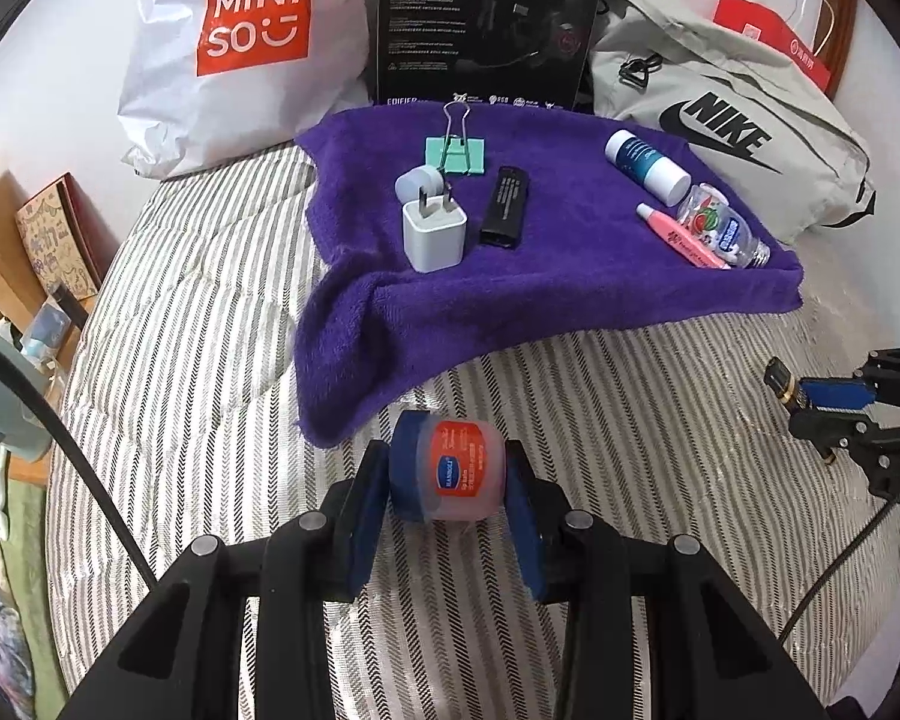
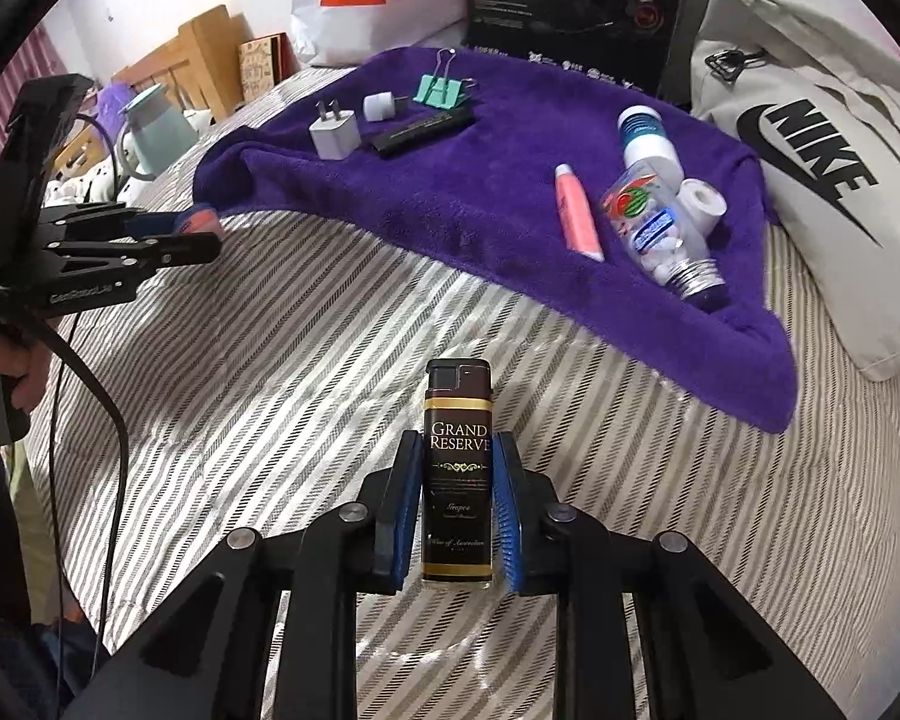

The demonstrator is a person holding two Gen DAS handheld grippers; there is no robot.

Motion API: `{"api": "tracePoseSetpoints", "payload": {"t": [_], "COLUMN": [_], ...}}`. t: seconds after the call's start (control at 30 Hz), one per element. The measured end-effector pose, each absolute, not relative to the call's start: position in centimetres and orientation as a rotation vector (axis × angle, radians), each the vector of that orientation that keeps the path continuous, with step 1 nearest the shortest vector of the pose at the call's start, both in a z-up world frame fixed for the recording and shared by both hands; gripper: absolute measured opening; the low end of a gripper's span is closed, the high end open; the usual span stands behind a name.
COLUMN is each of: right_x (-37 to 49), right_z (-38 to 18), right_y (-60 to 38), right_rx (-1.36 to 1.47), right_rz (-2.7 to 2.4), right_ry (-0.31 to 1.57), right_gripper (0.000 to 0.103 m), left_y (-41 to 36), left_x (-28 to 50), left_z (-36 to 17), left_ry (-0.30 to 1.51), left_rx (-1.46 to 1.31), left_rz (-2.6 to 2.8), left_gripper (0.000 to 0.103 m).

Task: Organize rigid objects
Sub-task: 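Carry the Vaseline tin and lighter onto the purple towel and open both tools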

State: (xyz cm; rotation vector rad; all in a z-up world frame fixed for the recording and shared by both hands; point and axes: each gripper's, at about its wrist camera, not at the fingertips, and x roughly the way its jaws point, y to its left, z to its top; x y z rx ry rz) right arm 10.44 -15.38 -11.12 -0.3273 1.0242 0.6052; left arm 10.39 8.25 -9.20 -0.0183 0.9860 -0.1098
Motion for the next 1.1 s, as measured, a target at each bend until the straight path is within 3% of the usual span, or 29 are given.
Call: {"api": "tracePoseSetpoints", "payload": {"t": [0.6,1.1], "right_x": [13.1,23.1], "right_z": [-8.4,-6.0], "right_y": [-15.2,-12.5], "right_rx": [-0.289,-0.24], "right_rz": [0.634,0.623], "right_ry": [0.991,0.956], "right_gripper": [0.023,0.023], "left_y": [7.7,5.2], "left_x": [11.3,16.5], "left_z": [-6.4,-5.2], "left_ry": [0.939,0.927], "left_rx": [0.023,0.058], "left_rz": [-0.118,-0.156], "left_gripper": [0.035,0.035]}}
